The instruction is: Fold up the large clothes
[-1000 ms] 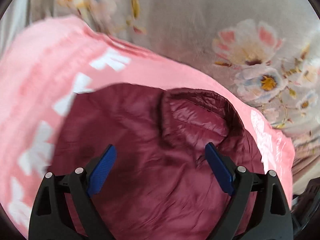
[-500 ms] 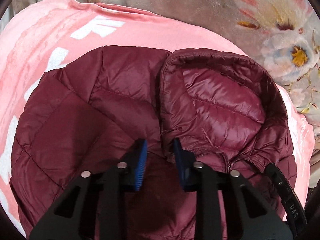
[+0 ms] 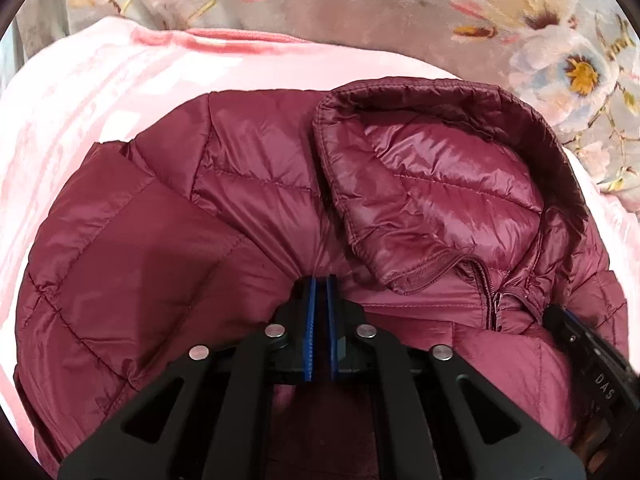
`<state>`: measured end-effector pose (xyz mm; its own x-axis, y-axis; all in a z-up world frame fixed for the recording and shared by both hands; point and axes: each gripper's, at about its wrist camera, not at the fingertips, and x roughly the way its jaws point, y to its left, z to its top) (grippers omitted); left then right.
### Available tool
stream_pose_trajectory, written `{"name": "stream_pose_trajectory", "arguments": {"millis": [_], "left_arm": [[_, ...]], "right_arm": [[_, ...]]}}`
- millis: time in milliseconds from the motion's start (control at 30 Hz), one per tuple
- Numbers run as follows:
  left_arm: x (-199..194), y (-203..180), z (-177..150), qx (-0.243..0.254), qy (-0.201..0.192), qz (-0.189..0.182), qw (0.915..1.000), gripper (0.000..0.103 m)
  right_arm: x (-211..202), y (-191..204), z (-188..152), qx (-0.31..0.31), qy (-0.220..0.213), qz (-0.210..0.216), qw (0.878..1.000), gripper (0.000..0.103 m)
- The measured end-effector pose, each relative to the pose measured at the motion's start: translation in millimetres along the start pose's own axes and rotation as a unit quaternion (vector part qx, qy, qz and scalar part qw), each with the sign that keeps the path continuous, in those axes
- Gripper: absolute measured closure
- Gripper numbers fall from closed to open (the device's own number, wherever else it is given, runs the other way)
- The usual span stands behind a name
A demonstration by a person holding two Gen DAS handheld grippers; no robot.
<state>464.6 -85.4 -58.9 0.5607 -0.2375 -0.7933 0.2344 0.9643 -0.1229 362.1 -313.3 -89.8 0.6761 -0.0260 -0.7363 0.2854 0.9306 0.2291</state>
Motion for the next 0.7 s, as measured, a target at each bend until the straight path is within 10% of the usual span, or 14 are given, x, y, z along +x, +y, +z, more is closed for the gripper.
{"name": "stream_pose_trajectory", "arguments": {"millis": [433, 600, 700], "left_arm": [[-27, 12, 4, 0.013, 0.004, -0.026, 0.9996, 0.097], [-56, 32, 47, -0.051, 0.002, -0.079, 0.9956, 0.057], [-54, 32, 86, -0.114, 0.005, -0.133, 0.9845, 0.036]], "right_arm": [[-41, -32, -1, 0.071, 0.016, 0.041, 0.996, 0.089], [-67, -44, 34, 0.158, -0.024, 0.121, 0.98, 0.081], [-56, -39, 62, 0.228, -0.028, 0.195, 0.954, 0.058]]}}
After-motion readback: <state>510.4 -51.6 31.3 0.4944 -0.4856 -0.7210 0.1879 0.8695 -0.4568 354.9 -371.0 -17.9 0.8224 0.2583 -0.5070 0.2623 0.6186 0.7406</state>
